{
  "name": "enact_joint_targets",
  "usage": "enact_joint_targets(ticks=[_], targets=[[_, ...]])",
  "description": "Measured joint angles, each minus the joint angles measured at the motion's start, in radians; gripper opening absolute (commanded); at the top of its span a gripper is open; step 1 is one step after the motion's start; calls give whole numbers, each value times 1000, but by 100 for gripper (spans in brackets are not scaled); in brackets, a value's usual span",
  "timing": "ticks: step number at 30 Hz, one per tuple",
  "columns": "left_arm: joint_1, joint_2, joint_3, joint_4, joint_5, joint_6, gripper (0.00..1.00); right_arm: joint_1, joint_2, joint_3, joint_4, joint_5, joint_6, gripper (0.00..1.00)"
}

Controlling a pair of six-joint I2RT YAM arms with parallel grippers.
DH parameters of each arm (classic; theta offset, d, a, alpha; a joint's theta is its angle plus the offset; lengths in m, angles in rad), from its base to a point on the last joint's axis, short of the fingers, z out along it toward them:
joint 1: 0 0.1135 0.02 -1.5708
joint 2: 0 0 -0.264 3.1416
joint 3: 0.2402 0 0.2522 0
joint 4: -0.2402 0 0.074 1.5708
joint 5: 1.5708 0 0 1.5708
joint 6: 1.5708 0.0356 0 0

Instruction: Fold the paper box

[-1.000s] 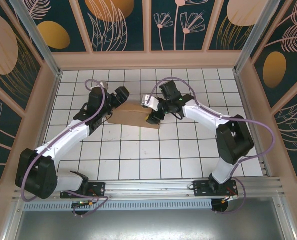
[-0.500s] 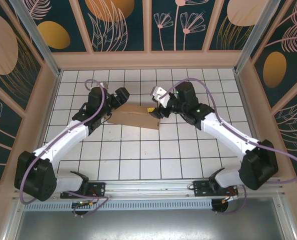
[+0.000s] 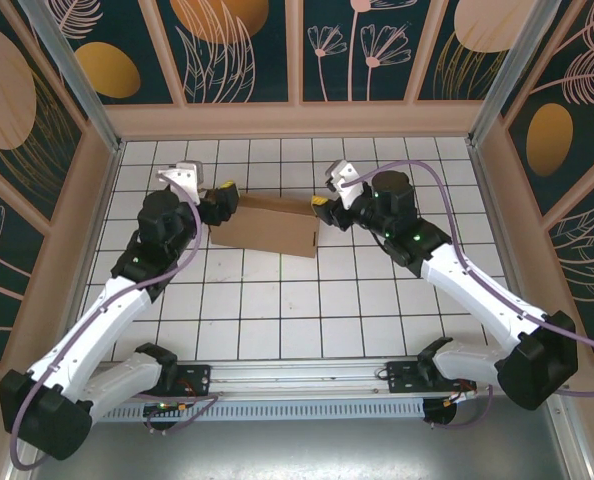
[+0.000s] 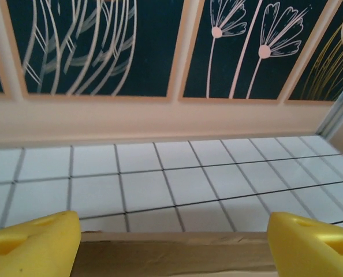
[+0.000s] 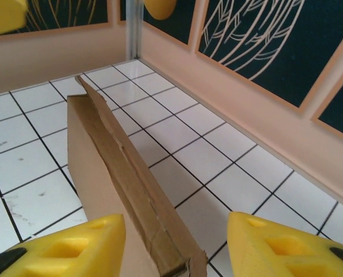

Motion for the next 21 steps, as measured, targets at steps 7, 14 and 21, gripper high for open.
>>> enact_joint_targets(ticks=[7,14,21], targets=[[17,-10,-90,61,-68,333,73,9,-59,-54,-11,3,-85,61],[174,-24,-151,193,-38,322,66,-6,45,-51,-10,-27,-121,58],[175,-26,-153,284,-76,195,67,-13,25,-88,16,-61,-152,48]])
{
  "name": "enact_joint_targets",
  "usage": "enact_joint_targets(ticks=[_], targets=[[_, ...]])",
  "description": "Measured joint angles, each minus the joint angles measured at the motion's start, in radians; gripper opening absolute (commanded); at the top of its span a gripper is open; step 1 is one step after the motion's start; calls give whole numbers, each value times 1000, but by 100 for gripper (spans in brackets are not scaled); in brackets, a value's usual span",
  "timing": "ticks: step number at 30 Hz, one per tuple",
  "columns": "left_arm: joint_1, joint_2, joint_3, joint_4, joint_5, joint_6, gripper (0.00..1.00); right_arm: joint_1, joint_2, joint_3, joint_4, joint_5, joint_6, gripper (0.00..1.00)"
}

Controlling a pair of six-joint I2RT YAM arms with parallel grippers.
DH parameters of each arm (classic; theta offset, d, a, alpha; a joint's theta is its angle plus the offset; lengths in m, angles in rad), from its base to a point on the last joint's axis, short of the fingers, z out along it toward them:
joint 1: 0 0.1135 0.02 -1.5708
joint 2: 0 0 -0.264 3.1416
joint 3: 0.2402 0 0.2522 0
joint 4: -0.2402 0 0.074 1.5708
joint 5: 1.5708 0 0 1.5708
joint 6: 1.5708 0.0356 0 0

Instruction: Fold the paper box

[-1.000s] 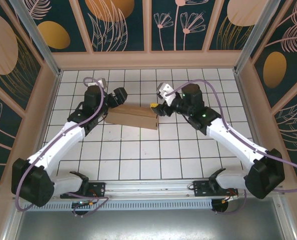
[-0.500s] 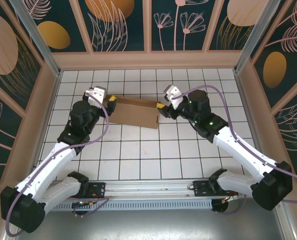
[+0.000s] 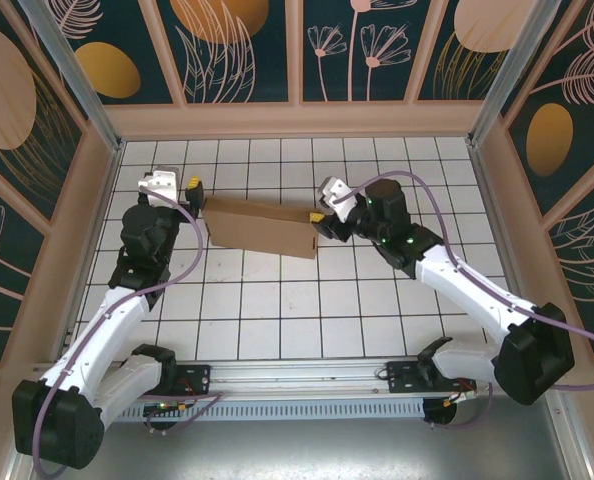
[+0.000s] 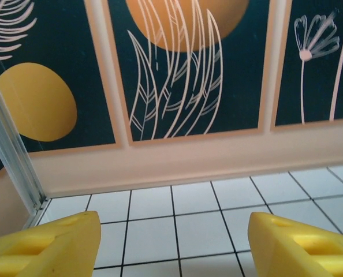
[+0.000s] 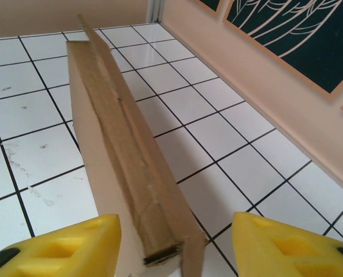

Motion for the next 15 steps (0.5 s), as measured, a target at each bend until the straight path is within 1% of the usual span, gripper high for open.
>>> enact_joint_targets(ticks=[1,2,4,8,11,15], targets=[[0,0,0,6,-7,-10,66,-6,-12,-14,0,-3,-18,44],[0,2,0,12,-8,-12,67,-14,-19,-25,0,-10,-34,43],[0,13,0,24,-3,-7,67,-37,-27,-37,-5,-55,-92,45],[6,51,0,41,-3,2,67,-120,-27,-43,-43,-217,-225,51],[16,67,-2,71,-4,0,67,-185,-26,-44,-64,-327,-299,52],[20,80,-16,144,-15,-23,67,-208,20,-31,-87,-404,-351,49]])
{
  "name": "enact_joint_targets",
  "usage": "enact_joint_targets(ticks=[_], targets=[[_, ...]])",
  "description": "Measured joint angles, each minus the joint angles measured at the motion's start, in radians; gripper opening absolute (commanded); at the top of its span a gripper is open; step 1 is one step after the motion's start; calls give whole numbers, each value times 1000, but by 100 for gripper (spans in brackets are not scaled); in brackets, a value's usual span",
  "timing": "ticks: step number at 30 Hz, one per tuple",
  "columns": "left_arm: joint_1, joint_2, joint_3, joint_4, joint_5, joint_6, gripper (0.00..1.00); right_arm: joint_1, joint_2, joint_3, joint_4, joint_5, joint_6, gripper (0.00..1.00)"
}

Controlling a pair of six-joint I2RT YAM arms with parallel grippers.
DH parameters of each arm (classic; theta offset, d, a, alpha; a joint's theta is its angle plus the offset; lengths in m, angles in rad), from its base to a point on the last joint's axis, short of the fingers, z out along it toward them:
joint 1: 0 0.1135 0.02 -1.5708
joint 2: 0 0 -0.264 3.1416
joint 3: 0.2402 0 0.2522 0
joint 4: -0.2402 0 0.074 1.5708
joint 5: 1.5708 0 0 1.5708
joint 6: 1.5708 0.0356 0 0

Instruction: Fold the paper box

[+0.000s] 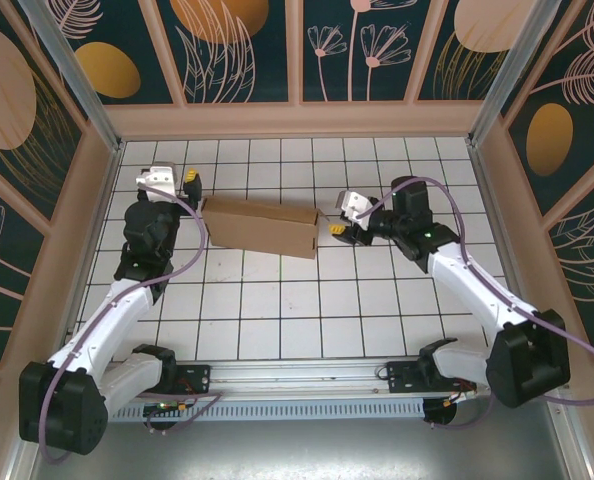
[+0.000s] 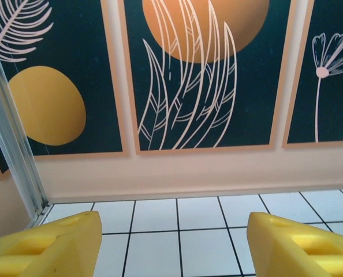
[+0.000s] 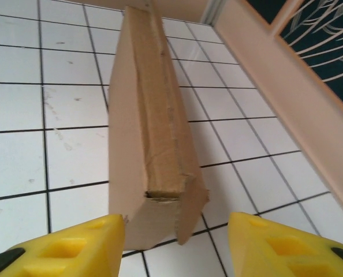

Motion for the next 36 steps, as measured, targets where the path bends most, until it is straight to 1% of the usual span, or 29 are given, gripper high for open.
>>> enact_joint_targets(ticks=[2,5,7,9,14,18,23,26,28,31,36], targets=[[0,2,-12,25,-8,-14,67,3,32,5,-3,-18,-4,49],[0,3,-35,55,-28,-30,67,20,69,5,-2,-9,0,50],[0,4,-48,71,-45,-37,67,39,84,5,9,13,11,54],[0,8,-64,92,-80,-53,66,54,91,0,42,41,33,63],[36,8,-107,133,-160,-121,65,58,99,-7,105,107,95,71],[64,21,-108,153,-175,-198,65,58,120,-7,139,108,136,76],[65,47,-105,169,-154,-285,65,64,204,3,139,67,159,77],[65,49,-102,177,-140,-316,66,67,261,27,132,50,159,76],[65,49,-101,182,-130,-331,66,67,290,50,125,37,159,74],[65,49,-101,185,-126,-352,66,68,330,95,114,26,156,67],[65,49,-101,185,-122,-370,66,68,385,161,86,4,148,61]])
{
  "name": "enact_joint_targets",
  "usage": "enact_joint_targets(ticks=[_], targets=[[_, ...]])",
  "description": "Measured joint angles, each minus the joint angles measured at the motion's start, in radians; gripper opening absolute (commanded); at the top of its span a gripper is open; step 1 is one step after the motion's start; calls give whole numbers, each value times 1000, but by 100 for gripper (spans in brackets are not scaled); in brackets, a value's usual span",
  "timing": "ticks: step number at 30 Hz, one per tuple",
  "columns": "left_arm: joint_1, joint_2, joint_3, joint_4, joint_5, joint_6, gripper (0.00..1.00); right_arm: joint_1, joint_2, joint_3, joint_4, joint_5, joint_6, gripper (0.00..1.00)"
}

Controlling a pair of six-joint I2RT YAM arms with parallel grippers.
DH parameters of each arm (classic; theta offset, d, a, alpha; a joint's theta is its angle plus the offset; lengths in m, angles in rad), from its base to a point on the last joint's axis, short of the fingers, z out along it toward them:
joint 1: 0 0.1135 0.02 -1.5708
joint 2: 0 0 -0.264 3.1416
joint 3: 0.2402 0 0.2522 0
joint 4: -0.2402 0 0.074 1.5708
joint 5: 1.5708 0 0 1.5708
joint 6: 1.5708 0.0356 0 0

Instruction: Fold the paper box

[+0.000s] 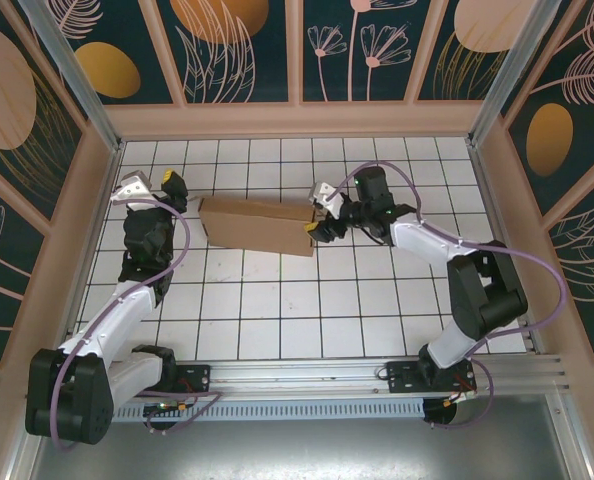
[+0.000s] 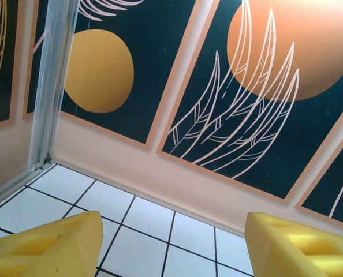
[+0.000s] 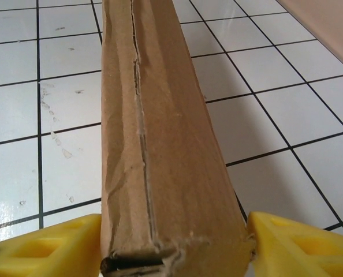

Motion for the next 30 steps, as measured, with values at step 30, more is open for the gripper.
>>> enact_joint_targets(ticks=[30], targets=[[0,106,73,0,42,-60,69,-217,238,384,-444,-191,-448,55]])
